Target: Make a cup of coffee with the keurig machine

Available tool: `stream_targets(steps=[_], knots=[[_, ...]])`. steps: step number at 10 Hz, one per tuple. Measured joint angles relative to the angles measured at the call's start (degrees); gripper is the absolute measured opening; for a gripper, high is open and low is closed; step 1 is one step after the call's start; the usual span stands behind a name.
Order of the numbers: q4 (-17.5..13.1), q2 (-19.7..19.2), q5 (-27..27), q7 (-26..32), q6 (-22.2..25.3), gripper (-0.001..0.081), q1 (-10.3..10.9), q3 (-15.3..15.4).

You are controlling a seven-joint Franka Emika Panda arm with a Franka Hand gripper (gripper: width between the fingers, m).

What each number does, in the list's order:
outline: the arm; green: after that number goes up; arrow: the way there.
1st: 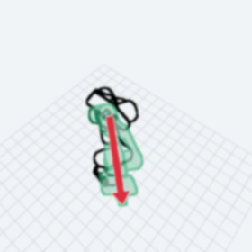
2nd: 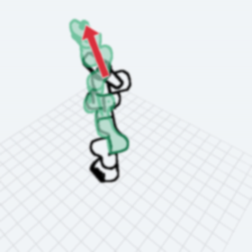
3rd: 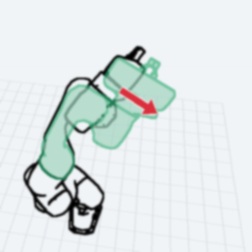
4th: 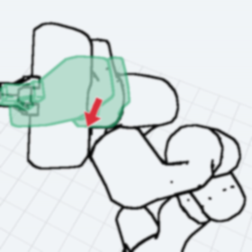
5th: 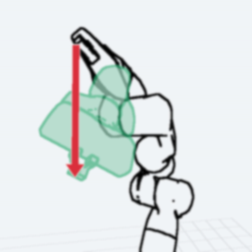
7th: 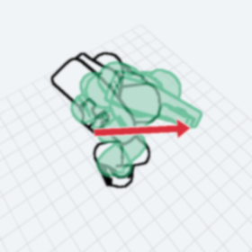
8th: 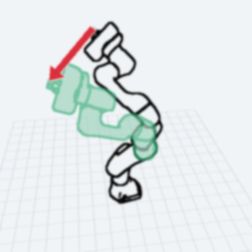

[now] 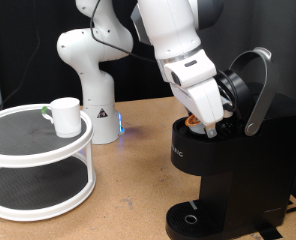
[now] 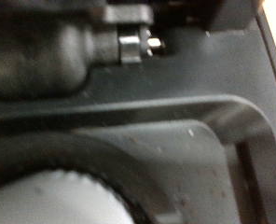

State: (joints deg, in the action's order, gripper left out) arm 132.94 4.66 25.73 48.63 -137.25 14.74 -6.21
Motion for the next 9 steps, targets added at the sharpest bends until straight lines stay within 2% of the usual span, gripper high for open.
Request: stream_targets(steps=[4, 9], knots=[[-0.9, 1.9, 2.8, 2.3, 2.4, 0.0802, 0.0, -0.3], [-1.8, 4.1, -0.5, 2.6, 11.9, 0.0802, -0.3, -1.3]])
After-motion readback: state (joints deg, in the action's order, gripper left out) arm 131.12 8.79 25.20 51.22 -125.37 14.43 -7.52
